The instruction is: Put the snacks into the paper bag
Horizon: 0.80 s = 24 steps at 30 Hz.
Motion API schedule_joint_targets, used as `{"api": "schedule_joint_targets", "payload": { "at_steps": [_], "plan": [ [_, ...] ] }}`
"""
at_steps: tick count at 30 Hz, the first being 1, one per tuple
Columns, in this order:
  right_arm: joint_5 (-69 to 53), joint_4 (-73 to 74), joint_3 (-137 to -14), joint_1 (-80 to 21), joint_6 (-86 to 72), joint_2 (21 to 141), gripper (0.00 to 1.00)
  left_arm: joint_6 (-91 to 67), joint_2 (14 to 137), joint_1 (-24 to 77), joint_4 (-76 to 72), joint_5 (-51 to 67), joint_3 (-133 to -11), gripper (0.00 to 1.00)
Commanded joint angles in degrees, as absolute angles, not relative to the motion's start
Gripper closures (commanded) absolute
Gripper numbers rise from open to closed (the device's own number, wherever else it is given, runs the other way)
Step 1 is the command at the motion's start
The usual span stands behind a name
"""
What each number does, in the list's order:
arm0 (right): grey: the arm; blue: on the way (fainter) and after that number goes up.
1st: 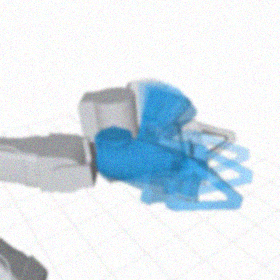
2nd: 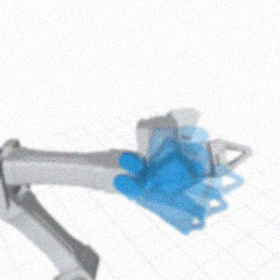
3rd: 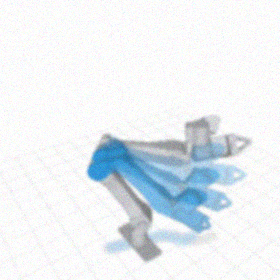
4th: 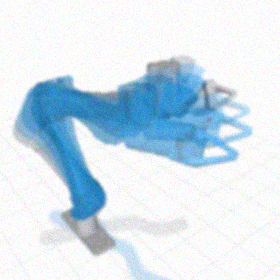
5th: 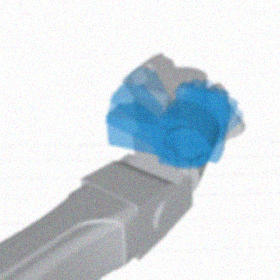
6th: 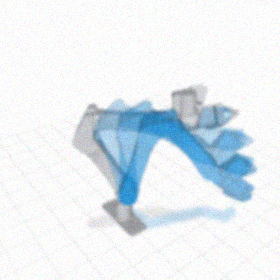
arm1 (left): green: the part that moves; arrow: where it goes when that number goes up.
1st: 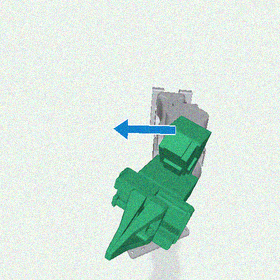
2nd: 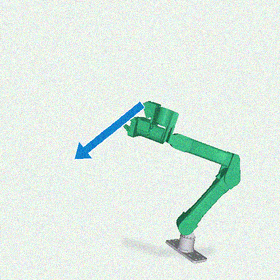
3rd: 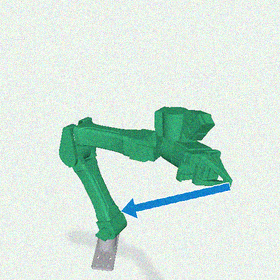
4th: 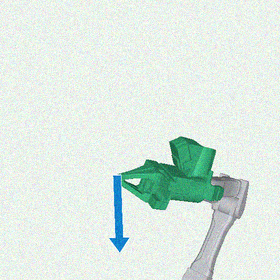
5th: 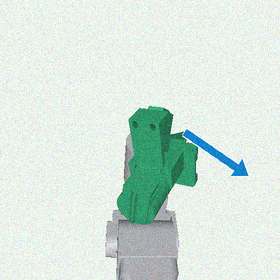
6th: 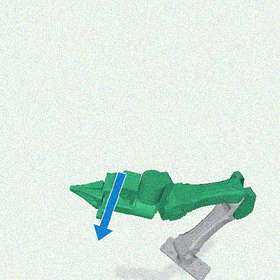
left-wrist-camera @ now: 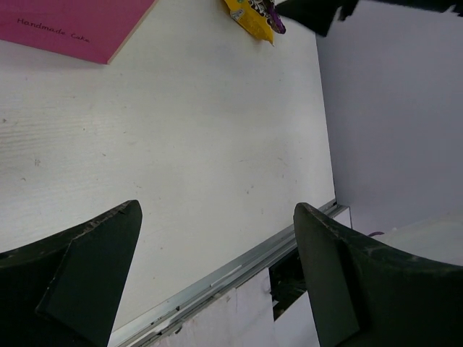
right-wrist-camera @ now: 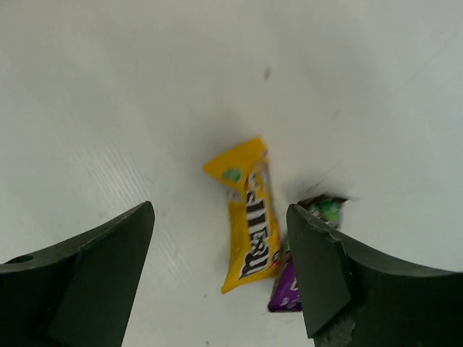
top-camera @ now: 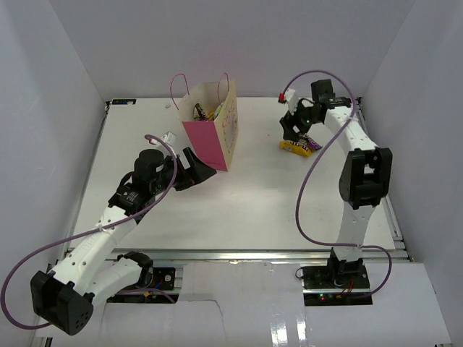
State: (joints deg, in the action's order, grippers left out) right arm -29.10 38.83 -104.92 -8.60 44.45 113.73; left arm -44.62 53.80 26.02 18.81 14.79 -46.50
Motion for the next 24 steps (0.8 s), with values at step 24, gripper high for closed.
{"api": "schedule_joint_targets", "payload": {
  "at_steps": [24],
  "plan": [
    [-9.23,37.88,-93.87,-7.56,54.67,121.9,0.35,-49.21,54.84,26.89,14.59,16.17,-44.12,0.04]
  ]
}}
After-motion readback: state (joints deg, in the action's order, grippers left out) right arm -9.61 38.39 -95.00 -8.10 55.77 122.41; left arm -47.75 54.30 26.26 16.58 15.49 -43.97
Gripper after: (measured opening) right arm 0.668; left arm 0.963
